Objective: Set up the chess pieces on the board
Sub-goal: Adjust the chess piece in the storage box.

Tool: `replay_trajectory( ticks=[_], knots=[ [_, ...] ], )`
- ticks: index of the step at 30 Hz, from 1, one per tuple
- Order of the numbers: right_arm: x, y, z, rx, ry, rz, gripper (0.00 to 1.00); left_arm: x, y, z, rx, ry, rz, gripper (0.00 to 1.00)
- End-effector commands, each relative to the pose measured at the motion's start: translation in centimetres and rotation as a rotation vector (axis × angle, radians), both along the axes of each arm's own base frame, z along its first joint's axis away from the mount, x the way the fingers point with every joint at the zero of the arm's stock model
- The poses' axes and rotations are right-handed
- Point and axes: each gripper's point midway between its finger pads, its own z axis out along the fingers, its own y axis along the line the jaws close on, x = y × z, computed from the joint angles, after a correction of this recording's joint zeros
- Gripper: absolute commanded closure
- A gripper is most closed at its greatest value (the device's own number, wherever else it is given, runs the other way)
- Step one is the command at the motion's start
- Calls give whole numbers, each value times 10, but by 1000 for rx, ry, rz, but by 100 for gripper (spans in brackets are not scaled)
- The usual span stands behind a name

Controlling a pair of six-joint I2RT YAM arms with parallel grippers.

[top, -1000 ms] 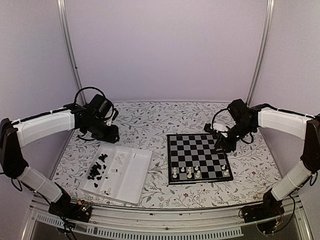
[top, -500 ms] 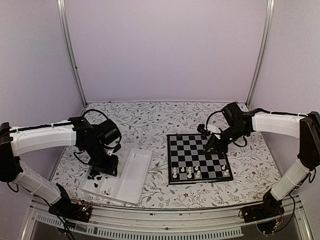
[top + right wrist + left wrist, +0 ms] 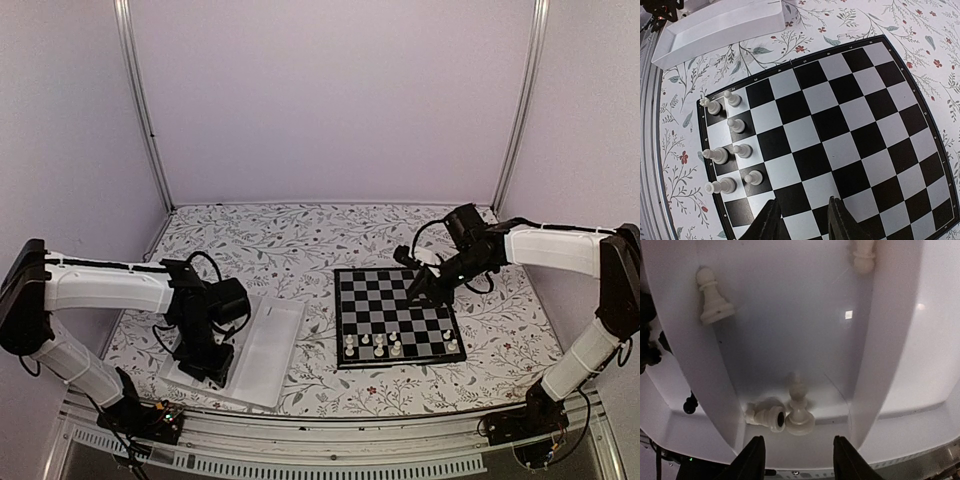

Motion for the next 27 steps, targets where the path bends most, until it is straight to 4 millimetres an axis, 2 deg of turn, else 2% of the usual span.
replay_trajectory(
  ticks=[1, 7, 11, 15, 22, 27],
  knots=[
    [-5, 3, 8, 29, -18, 12, 66, -14, 4, -11, 26, 56, 2, 51],
    [-4, 3, 6, 25, -13, 12, 66, -19, 7, -21, 61, 89, -20, 51],
    [-3, 2, 4, 21, -11, 11, 66, -14, 10, -29, 92, 80, -47, 55],
    [-3, 2, 3, 18, -10, 8, 65, 3, 11, -33, 135, 36, -69, 58],
    [-3, 0, 0, 6, -14, 3, 65, 48, 8, -31, 131, -70, -68, 62],
    [-2, -1, -3, -5, -15, -3, 65, 66, 9, -28, 123, -110, -67, 62]
  ],
)
